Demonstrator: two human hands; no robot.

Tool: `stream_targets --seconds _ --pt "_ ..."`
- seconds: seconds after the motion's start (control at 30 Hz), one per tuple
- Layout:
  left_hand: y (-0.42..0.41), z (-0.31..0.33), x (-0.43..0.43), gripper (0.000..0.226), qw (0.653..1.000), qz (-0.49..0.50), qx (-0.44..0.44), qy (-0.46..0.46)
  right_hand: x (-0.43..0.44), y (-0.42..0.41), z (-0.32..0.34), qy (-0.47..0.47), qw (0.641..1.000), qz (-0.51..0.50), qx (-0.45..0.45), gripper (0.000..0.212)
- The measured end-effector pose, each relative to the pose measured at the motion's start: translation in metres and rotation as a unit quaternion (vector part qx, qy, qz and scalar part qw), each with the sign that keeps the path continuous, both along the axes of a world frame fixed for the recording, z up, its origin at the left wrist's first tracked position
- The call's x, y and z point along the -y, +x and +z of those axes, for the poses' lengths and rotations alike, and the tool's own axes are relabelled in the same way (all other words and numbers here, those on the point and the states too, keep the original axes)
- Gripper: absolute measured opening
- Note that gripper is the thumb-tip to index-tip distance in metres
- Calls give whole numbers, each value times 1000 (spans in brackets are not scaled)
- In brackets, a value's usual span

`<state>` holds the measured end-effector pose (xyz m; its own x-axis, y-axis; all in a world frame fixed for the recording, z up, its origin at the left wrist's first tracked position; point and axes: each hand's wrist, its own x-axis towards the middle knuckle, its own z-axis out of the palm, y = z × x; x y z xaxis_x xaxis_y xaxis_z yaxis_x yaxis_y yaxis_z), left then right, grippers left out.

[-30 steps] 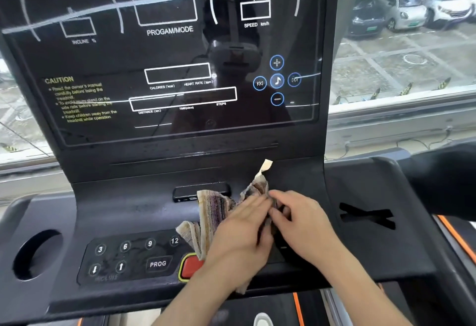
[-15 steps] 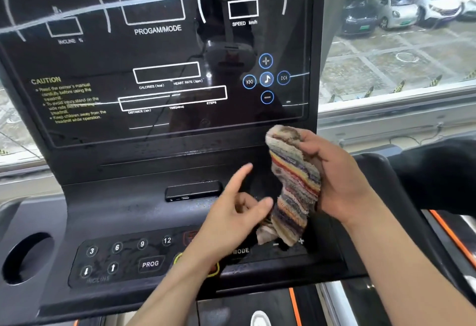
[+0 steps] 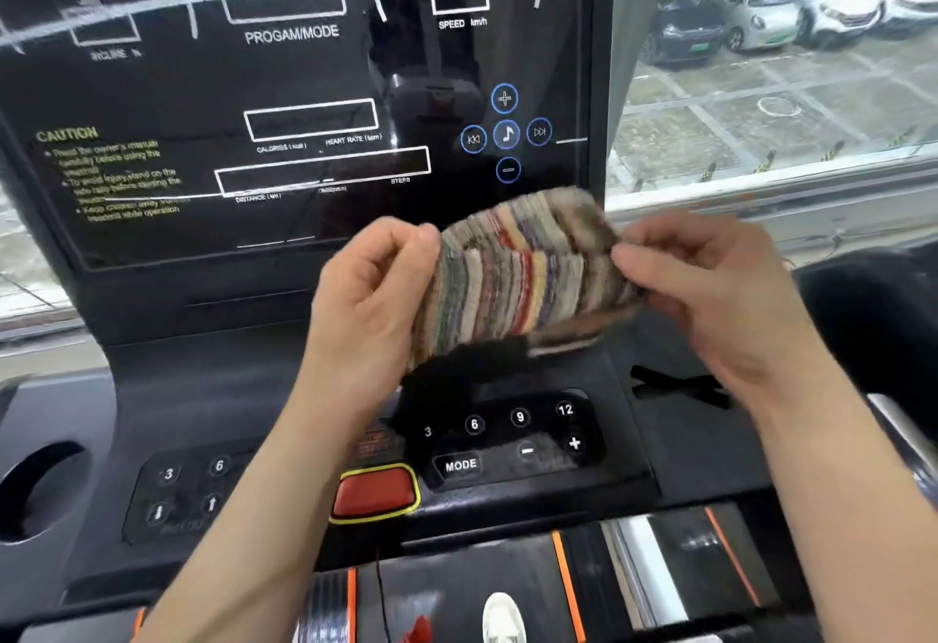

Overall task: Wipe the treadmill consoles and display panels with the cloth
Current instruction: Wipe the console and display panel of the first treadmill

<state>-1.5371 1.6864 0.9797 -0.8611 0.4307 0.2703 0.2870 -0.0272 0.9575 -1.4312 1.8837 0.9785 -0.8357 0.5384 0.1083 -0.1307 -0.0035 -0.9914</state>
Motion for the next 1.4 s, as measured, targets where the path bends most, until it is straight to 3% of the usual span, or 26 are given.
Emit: stream_targets --seconds 0.03,0.07,0.1,0.13,0.17,0.2,0.3,0.4,0.6,0.83,1.0,1.13,1.27,1.4 --pt "-1 -12 4 26 998 -5 -13 -61 -2 9 -10 65 995 -7 78 14" --pt "-1 -30 9 18 990 -7 -31 -141 -5 17 -22 175 967 0 182 16" --pt "1 -47 15 12 967 13 -81 -240 -6 25 -35 301 908 34 291 15" --pt "4 -63 20 12 924 41 -176 -338 -1 30 -45 419 824 62 377 17" --pt "9 -77 23 13 874 53 -262 -407 10 34 -56 514 750 76 410 19" --pt "17 -86 24 11 844 40 -315 -432 23 36 -68 563 730 73 380 20" --pt "38 -110 21 21 840 -40 -344 -419 72 36 -99 541 803 86 232 36" --pt "44 -125 20 38 819 -69 -348 -451 88 40 -129 579 769 123 241 61" --pt "10 -123 -17 62 779 -86 -346 -516 37 -3 -127 599 755 77 255 81" --pt "65 -122 8 53 781 -212 -339 -479 46 86 -136 525 814 105 226 57" --pt "35 -124 -45 58 781 -173 -360 -480 20 27 -141 479 848 27 225 69" --pt "20 -117 -81 56 794 -169 -338 -476 -12 -12 -125 329 915 15 234 63" --pt "38 -119 -71 53 838 -219 -284 -412 -6 13 -122 370 901 2 227 54" --pt "72 -127 -33 54 844 -248 -278 -386 30 77 -139 437 875 -5 208 53"
